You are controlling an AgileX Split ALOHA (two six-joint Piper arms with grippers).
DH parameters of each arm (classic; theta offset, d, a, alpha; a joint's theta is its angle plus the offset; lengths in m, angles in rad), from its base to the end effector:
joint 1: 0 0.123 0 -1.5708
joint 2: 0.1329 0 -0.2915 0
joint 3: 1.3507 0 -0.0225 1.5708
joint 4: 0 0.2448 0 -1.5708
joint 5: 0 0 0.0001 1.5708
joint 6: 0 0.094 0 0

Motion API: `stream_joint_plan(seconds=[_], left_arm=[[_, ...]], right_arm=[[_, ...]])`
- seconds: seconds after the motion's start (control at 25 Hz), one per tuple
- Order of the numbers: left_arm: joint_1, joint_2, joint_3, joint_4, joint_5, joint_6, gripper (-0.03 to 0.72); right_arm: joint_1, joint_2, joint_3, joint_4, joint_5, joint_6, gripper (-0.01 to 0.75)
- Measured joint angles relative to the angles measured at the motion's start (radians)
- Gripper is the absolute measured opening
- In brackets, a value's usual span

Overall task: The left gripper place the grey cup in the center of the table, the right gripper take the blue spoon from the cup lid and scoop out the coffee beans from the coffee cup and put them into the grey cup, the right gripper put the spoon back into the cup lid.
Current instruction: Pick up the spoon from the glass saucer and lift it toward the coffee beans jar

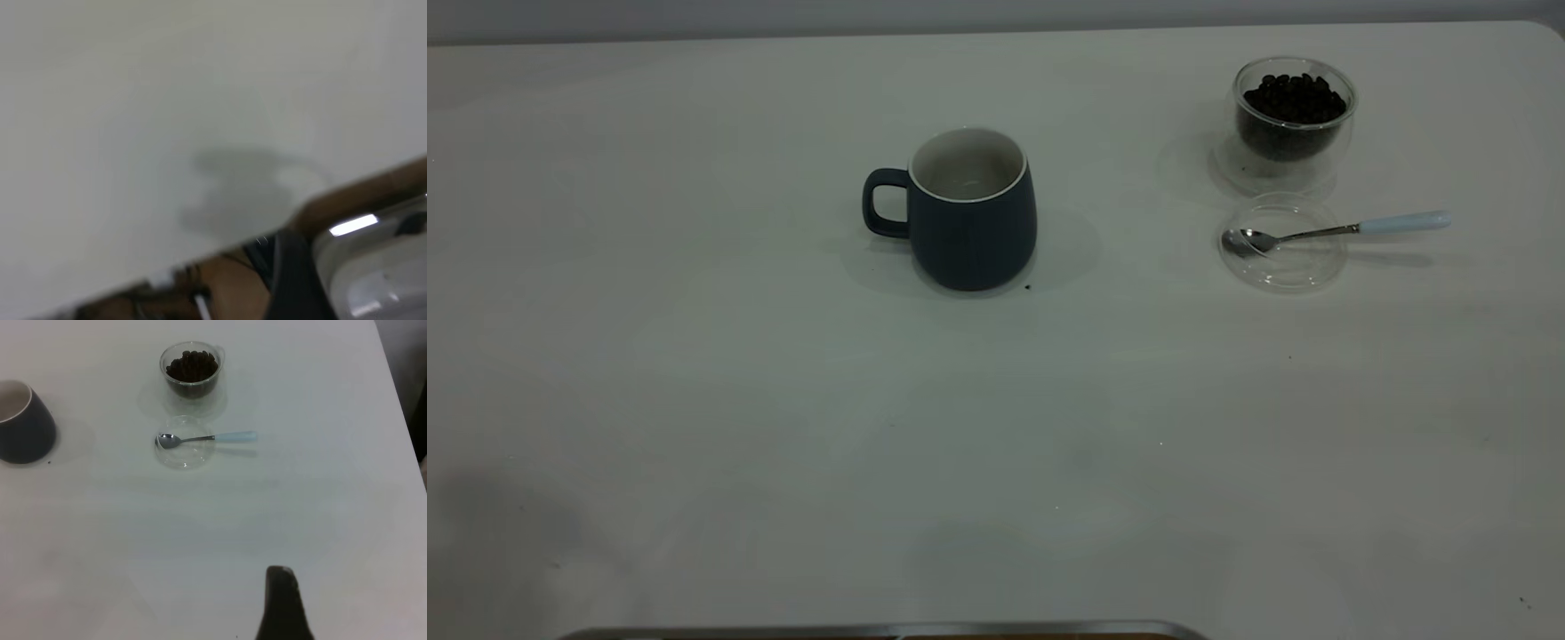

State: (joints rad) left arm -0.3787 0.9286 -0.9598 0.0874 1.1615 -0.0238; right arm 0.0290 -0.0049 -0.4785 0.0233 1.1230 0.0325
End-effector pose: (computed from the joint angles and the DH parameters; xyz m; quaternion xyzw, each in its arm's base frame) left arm 0.1380 -0.0468 0.3478 0.1765 0.9482 -0.0097 0.2639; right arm -0.0153 0.0015 0.2620 0.0008 0.8731 0.0266 0.4869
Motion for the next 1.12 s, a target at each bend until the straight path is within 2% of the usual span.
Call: stream_joint_plan(seconds=[0.24, 0.48, 0.72, 1.12], left_arm=[[0.0, -0.29, 0.281, 0.0, -0.065, -0.091, 0.555], [0.0, -0.556, 0.439, 0.0, -0.076, -0.095, 0.555], [0.0, -0.712, 0.473, -0.003, -0.045, -0.064, 0.555], [0.017, -0.829, 0.473, -0.003, -0.039, -0.053, 0.555]], right_arm=[[0.0, 0.0, 0.0, 0.0, 0.0, 0.001, 0.577], [0.0, 0.0, 0.0, 0.0, 0.0, 0.001, 0.577], [0.0, 0.0, 0.0, 0.0, 0.0, 0.001, 0.577], [0.0, 0.0, 0.0, 0.0, 0.0, 0.0, 0.577]])
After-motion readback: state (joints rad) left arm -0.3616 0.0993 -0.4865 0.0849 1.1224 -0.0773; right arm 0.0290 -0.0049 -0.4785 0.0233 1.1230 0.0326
